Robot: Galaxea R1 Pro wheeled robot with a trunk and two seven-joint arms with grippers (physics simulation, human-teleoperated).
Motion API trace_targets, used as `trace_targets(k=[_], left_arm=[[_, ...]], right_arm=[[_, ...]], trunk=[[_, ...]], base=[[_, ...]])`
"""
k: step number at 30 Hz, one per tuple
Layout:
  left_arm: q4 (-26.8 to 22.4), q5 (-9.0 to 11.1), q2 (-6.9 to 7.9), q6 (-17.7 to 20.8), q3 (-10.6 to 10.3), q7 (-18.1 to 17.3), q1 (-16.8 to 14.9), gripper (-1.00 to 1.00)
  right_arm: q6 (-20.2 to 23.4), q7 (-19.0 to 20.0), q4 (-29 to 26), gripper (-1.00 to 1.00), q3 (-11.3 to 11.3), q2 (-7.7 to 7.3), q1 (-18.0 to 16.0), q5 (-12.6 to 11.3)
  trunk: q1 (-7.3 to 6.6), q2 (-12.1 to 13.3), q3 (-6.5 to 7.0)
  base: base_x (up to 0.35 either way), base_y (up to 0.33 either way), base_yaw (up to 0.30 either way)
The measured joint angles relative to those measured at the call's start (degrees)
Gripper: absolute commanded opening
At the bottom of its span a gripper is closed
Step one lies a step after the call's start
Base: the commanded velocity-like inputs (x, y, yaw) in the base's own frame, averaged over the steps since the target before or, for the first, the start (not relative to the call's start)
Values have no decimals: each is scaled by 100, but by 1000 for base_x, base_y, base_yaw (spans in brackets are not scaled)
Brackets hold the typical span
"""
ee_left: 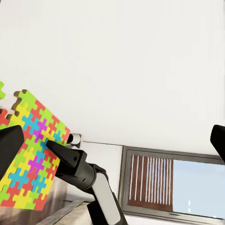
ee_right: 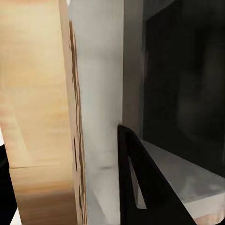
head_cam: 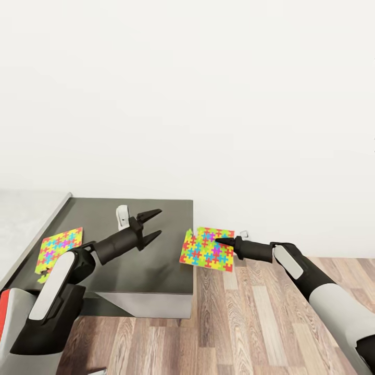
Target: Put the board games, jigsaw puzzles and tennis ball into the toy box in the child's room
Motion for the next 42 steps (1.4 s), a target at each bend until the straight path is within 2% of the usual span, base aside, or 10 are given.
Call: trace_targets(k=[12, 19, 28, 29, 40, 42], left_arm=[[2, -7, 6, -7, 18, -34, 40, 100], [2, -8, 3, -8, 23, -32, 45, 100], [5, -8, 6, -8, 24, -35, 45, 100], [8, -8, 6, -8, 25, -35, 46, 100], [10, -8, 6, -8, 33, -40, 46, 100], [10, -8, 6, -8, 34, -41, 46, 100]], right_arm=[[31, 11, -408, -100, 3, -104, 7, 1], [73, 0, -659, -100, 5, -208, 56, -4], [287, -13, -909, -100, 6, -268, 87, -4], [362, -15, -1013, -100, 6, -327, 91, -20], [439, -18, -1218, -100, 7, -457, 97, -15], [446, -18, -1268, -100, 8, -532, 97, -17]], trunk=[[-264, 481, 232], [-418, 762, 408], [-615, 1124, 648], [-638, 1164, 676], [-879, 1605, 975], [-923, 1686, 1029]], base=[[0, 0, 0], [0, 0, 0], [0, 0, 0], [0, 0, 0], [0, 0, 0], [0, 0, 0]])
